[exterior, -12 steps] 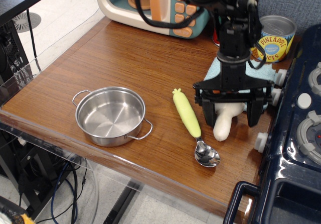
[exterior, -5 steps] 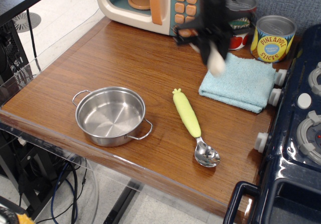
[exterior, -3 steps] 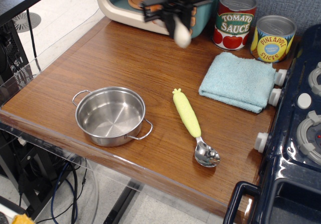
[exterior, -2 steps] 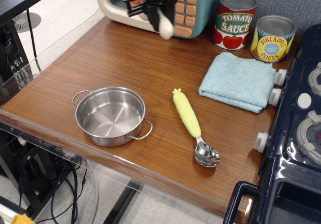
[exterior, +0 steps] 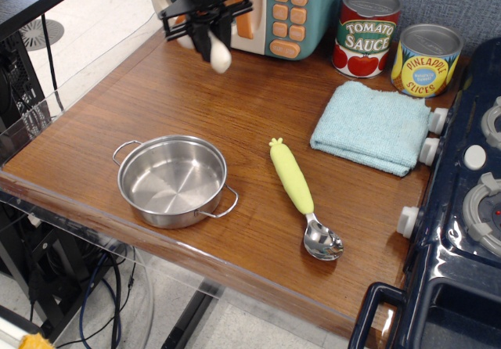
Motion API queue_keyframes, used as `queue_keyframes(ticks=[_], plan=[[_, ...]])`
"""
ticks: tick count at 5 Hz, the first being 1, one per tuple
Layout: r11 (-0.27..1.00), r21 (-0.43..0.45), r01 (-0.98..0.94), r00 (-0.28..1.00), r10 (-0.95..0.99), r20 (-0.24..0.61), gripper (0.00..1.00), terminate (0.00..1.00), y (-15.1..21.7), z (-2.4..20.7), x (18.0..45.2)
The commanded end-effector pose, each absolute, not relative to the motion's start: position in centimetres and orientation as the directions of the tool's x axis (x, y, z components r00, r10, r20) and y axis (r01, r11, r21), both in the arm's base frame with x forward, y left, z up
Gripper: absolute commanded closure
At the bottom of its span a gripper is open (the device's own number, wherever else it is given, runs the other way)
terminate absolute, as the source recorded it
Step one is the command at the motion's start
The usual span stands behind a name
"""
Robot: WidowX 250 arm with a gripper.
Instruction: Put the mushroom in front of the microwave
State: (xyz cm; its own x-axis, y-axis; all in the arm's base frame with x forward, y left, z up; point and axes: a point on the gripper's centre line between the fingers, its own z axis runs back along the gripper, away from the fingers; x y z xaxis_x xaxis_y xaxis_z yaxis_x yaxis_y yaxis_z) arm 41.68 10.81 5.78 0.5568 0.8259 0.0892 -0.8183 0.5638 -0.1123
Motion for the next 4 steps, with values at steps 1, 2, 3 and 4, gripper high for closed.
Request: queue_keyframes(ticks=[1,2,3,4], plan=[[0.557,-0.089,-0.826,0.549,0.83,0.101,1.0,0.0,12.3,5.5,41.8],[0.562,-0.067,-0.824,0.558,0.826,0.078,0.0,0.0,12.1,5.4,42.2],[0.563,-0.06,-0.824,0.557,0.826,0.088,0.0,0.0,11.6,5.8,42.1],[0.565,-0.031,-0.825,0.559,0.822,0.104,0.0,0.0,11.4,6.5,42.0]])
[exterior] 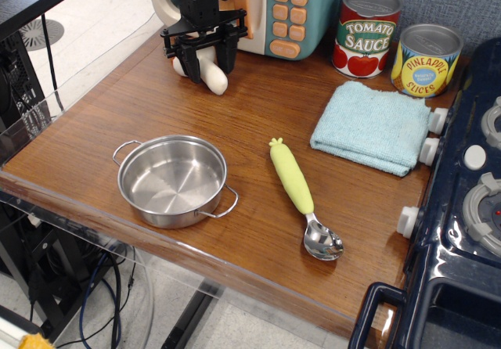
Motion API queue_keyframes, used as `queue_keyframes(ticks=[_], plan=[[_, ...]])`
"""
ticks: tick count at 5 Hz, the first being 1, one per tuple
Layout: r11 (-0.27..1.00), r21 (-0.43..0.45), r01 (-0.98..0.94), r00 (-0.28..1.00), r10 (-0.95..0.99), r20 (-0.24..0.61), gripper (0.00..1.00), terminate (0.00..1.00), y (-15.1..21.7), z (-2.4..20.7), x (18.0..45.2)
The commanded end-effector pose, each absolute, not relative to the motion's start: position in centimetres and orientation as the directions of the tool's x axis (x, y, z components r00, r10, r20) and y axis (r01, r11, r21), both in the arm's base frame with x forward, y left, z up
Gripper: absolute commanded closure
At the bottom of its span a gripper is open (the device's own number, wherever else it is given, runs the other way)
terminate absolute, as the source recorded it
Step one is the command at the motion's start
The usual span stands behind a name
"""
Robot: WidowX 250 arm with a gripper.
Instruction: Put the mushroom in front of the microwave
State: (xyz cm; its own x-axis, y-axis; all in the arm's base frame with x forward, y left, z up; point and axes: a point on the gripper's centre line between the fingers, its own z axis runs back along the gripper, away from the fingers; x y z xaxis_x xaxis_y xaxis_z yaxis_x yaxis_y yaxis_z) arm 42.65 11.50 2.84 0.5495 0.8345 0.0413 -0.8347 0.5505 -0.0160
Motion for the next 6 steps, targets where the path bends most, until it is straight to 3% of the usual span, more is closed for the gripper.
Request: queue_keyframes(ticks=[1,3,4,6], plan=[[0.571,-0.025,-0.821,0.566,0.817,0.108,0.0,0.0,11.1,7.0,42.1],[0.541,-0.059,-0.839,0.516,0.825,0.23,0.0,0.0,10.3,13.1,40.6],[0.532,-0.12,-0.839,0.49,0.832,0.26,0.0,0.0,9.3,15.4,39.1],[0.532,-0.12,-0.839,0.49,0.832,0.26,0.0,0.0,9.3,15.4,39.1]])
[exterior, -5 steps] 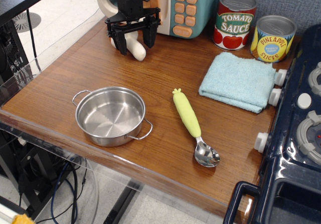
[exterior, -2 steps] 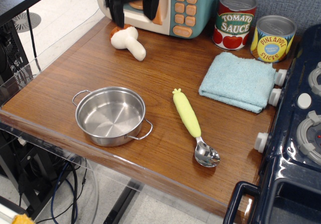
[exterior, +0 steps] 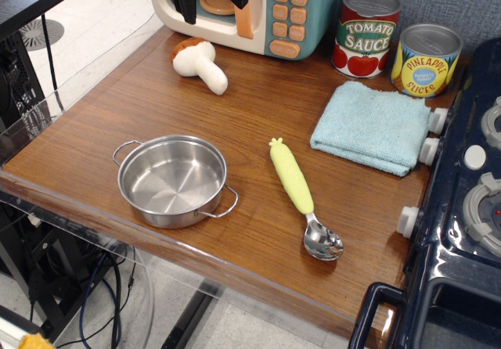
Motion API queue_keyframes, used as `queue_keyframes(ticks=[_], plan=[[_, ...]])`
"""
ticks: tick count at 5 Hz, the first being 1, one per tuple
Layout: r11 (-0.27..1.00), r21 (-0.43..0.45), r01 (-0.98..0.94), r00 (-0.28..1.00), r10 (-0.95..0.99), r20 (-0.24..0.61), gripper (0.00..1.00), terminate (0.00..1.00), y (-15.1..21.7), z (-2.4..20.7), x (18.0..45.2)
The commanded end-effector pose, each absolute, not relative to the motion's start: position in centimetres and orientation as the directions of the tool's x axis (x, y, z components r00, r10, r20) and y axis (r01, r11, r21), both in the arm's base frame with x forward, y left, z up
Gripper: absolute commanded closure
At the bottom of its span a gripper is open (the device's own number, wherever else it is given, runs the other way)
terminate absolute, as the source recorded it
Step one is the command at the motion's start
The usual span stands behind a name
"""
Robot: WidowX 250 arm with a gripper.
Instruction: Put the mushroom in front of the microwave
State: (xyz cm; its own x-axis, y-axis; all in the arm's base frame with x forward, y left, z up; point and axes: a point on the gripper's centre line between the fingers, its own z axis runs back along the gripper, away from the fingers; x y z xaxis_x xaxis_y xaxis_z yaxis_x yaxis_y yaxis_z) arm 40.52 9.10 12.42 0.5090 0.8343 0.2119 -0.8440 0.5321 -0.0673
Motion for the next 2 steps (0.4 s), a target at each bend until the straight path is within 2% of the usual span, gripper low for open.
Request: queue_keyframes(ticks=[1,2], plan=[[0.532,-0.12,-0.839,0.49,0.832,0.26,0.0,0.0,9.33,15.39,39.08],[0.532,-0.12,-0.839,0.49,0.832,0.26,0.0,1.0,9.33,15.39,39.08]])
